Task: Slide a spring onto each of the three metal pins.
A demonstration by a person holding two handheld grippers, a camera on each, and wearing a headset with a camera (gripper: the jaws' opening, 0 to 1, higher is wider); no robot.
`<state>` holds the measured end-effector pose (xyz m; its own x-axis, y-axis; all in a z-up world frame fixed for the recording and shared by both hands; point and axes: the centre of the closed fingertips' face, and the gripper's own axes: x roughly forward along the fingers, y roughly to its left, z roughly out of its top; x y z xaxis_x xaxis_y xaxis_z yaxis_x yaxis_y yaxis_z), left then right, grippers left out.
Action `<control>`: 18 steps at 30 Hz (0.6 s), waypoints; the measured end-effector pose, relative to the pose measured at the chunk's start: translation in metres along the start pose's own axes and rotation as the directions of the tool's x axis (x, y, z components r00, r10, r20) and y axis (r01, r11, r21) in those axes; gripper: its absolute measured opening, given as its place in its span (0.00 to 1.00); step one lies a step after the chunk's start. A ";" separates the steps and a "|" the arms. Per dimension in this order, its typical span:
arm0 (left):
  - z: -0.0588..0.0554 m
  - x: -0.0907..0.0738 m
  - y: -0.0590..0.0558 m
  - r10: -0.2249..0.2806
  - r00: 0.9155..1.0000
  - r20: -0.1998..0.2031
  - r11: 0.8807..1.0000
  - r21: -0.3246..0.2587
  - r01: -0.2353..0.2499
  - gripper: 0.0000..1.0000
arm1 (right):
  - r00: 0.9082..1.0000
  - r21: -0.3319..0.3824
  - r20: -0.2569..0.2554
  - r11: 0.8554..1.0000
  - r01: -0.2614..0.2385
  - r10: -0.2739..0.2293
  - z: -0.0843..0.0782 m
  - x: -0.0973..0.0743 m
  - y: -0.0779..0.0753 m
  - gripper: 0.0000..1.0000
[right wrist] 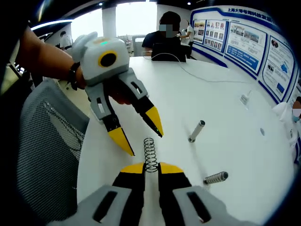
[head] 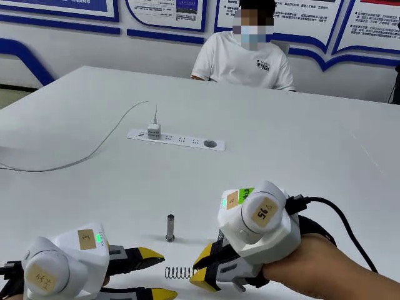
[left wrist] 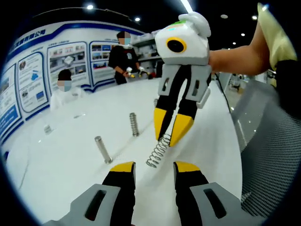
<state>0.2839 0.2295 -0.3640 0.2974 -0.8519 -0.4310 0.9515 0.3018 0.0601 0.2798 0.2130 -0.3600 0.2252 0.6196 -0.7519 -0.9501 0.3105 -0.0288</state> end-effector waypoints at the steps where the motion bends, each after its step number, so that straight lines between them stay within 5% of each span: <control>1: 0.000 0.000 -0.001 -0.002 1.000 0.000 1.000 0.005 0.002 0.31 | 1.000 -0.001 -0.002 1.000 -0.002 0.002 0.000 0.000 0.001 0.12; 10: 0.003 0.001 -0.007 -0.026 1.000 0.005 0.998 0.050 0.025 0.16 | 0.999 -0.013 -0.024 1.000 -0.027 0.027 -0.001 -0.001 0.009 0.12; 18: 0.003 0.002 -0.009 -0.033 0.999 0.002 0.997 0.065 0.033 0.14 | 0.999 -0.018 -0.023 0.999 -0.028 0.028 0.002 -0.005 0.011 0.12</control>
<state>0.2756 0.2239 -0.3625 0.2656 -0.8625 -0.4307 0.9639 0.2449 0.1042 0.2688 0.2143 -0.3550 0.1938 0.6110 -0.7675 -0.9598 0.2801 -0.0194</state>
